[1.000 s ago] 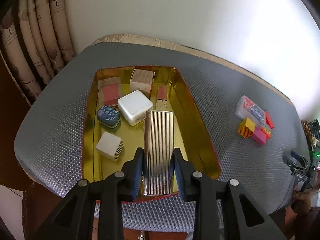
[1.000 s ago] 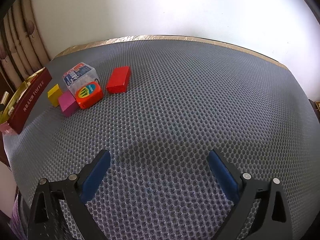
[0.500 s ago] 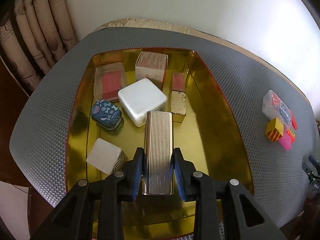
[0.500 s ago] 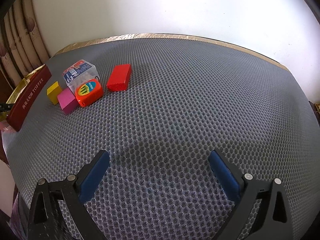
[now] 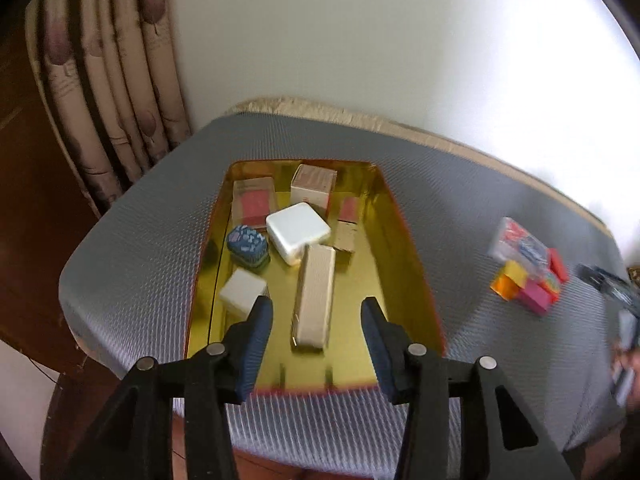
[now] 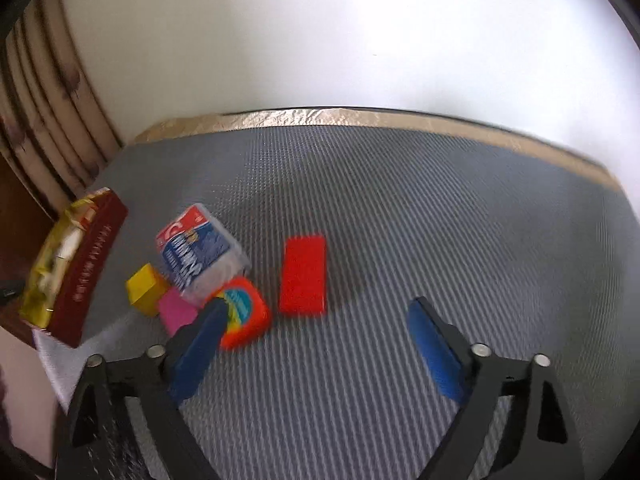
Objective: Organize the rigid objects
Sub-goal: 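Carry the gold bar into the tin and open the left gripper, then grasp the red block with the right gripper and release it into the tin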
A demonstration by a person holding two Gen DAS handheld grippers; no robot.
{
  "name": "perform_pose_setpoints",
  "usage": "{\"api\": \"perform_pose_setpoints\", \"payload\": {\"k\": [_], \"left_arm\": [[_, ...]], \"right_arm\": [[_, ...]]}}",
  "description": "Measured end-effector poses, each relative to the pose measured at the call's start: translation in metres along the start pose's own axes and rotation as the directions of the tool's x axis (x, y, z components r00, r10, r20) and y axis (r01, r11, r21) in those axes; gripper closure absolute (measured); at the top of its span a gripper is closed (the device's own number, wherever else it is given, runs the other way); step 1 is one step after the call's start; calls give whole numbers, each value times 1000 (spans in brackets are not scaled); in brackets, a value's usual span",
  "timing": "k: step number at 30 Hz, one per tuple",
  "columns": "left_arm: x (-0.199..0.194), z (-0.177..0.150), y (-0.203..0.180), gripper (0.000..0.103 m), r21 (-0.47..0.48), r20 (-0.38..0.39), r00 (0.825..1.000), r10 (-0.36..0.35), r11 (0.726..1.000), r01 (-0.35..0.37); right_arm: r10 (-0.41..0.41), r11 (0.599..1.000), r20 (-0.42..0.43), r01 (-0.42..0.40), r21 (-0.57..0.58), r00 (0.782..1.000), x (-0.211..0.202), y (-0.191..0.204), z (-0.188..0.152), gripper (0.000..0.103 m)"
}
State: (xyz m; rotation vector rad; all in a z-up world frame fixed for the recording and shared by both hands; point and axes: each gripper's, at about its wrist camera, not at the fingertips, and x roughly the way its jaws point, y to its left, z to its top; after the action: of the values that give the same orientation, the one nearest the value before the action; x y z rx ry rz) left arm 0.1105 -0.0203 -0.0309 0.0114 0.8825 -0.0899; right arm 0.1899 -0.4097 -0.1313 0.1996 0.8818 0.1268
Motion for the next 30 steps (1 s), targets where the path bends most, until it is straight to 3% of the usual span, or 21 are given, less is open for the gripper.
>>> {"api": "perform_pose_setpoints", "payload": {"k": [4,6,8,13,17,21,26,30], "left_arm": [[-33,-31,-1,47,-16,60,998,9,1000,-8],[-39,-40,-1,46,-14,65,998,15,1000,-14],[-38,-45,-4,46,10,51,999,14,1000,-15],[-34,-51,-16,46,64,52,998,40,997,-43],[-33,-54,-15,46,73,72,994,78,994,-83],[-42,-48,2,46,-4,91,991,94,996,-94],[-44,-44,25,46,-107,72,995,71,992,-63],[-39,-47,31,46,-131,56,995,84,988,-77]], "right_arm": [[-26,999,-59,24,-38,998,26,8,15,23],[-52,997,-90,46,-65,995,39,11,18,40],[-68,995,-129,58,-76,989,50,10,20,47],[-84,993,-181,67,-98,980,66,12,22,48],[-112,986,-180,87,-143,977,70,21,26,76],[-102,989,-165,81,-126,981,56,16,26,76],[32,999,-72,-34,-25,997,-2,22,44,76],[220,974,-48,-223,-46,974,-34,81,65,76]]}}
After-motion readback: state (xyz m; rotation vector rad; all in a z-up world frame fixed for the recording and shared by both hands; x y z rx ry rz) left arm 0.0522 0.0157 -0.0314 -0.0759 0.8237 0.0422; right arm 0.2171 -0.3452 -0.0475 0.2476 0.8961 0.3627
